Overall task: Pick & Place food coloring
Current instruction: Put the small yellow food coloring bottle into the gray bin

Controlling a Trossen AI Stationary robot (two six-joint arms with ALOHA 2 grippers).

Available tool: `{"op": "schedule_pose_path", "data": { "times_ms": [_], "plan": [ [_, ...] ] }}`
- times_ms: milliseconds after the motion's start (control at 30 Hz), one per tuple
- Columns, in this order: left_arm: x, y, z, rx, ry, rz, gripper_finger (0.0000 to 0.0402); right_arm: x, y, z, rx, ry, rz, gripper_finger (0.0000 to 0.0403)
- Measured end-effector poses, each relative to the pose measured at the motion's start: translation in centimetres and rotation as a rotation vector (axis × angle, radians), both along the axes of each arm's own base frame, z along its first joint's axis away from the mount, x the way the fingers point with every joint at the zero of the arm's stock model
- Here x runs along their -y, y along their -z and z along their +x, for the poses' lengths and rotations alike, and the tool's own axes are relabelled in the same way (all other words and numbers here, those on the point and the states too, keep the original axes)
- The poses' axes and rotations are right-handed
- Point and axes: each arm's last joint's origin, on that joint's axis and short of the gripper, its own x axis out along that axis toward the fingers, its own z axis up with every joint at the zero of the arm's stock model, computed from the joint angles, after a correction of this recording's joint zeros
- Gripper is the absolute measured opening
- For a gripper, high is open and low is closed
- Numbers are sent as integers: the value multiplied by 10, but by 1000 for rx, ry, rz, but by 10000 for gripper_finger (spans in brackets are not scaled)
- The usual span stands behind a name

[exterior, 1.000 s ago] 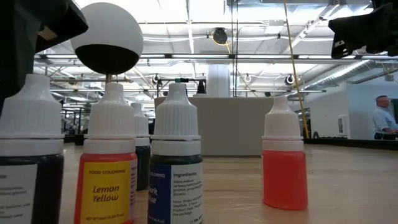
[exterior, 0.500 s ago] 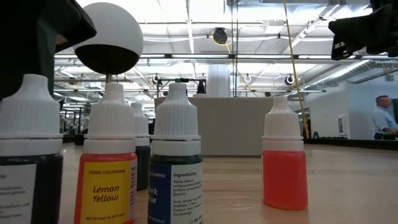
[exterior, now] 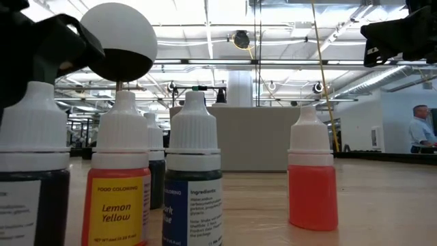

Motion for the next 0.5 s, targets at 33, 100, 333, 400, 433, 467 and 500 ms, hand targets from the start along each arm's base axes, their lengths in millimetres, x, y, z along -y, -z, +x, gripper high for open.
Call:
{"op": "schedule_pose_path", "data": {
  "times_ms": [33,100,333,400,433,467,500],
  "plan": [
    [0,1,0,-2,-1,2,218,0,0,0,0,0,0,0],
    [0,1,0,-3,3,2,218,0,0,0,0,1,0,0],
    [-1,-3,1,-7,6,-21,218,0,0,0,0,2,0,0],
    [-2,-3,1,-18,8,-30,218,0,0,0,0,2,0,0],
    [-2,-3,2,-22,9,-35,218,0,0,0,0,2,0,0],
    [-3,-3,3,-23,7,-39,218,0,0,0,0,2,0,0],
    [-3,-3,3,-21,6,-43,218,0,0,0,0,2,0,0]
  ]
}}
